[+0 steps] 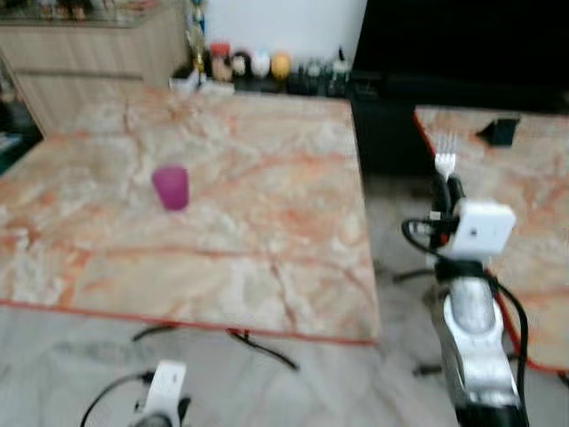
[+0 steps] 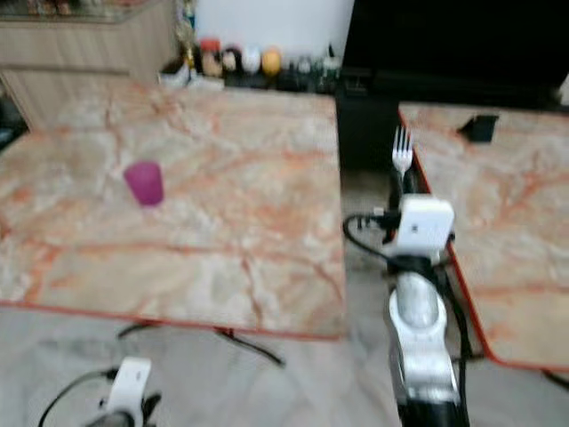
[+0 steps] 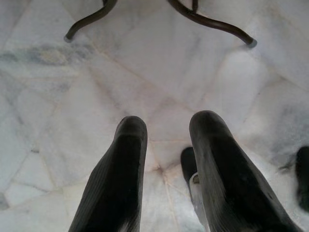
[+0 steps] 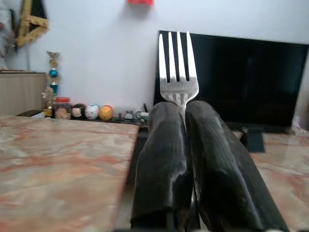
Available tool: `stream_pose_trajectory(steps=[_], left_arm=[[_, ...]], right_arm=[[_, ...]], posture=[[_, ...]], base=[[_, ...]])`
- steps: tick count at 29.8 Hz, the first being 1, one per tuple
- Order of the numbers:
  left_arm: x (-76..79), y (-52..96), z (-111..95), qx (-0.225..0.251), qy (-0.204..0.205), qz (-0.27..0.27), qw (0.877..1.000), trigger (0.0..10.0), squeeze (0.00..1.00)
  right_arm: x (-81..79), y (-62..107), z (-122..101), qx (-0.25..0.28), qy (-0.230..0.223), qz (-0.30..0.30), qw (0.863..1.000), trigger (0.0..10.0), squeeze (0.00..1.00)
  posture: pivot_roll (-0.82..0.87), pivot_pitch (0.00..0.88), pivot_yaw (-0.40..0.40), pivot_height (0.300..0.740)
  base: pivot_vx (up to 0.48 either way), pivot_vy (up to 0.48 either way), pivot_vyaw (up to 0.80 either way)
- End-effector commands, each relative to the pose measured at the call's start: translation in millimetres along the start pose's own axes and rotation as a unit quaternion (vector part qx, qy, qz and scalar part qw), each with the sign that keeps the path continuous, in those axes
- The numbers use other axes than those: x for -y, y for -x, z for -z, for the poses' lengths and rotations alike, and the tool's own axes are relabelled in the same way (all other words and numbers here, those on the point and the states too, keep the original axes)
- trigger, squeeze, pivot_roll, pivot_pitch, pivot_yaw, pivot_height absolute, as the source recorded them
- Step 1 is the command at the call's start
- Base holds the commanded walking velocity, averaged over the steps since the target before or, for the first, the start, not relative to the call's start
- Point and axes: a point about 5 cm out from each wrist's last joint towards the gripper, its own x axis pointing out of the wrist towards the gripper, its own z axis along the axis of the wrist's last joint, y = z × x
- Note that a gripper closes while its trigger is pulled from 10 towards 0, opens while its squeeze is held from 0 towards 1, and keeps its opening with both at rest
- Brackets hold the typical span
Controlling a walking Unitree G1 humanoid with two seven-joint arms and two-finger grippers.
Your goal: Setting the table
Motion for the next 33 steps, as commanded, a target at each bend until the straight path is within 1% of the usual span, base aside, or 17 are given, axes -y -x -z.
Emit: stream_pose_trajectory(steps=[1,11,20,33], left_arm=[[8.3,0.1,3.6,-0.009,-0.005,0.012,1.000,10.0,0.00],[10.1,1.0,7.9,-0.016,-0.012,0.017,1.000,10.0,0.00],[12.0,1.4,9.6,-0.018,-0.020,0.022,0.999,10.0,0.00],[11.7,2.4,13.2,-0.022,-0.027,0.024,0.999,10.0,0.00]], right_arm=[[6.4,-0.2,-0.8,0.000,0.003,0.009,1.000,10.0,0.00],[6.6,0.9,0.7,-0.003,0.008,0.005,1.000,10.0,0.00],[4.4,-0.5,0.5,-0.001,0.007,0.003,1.000,10.0,0.00],[5.2,-2.7,0.0,0.001,0.010,0.003,1.000,10.0,0.00]], posture=[[-0.01,0.000,-0.008,0.731],[-0.01,0.000,-0.008,0.731],[-0.01,0.000,-0.008,0.731],[-0.01,0.000,-0.010,0.731]], base=[[0.000,-0.424,0.00],[0.000,-0.423,0.00],[0.000,-0.421,0.00],[0.000,-0.422,0.00]])
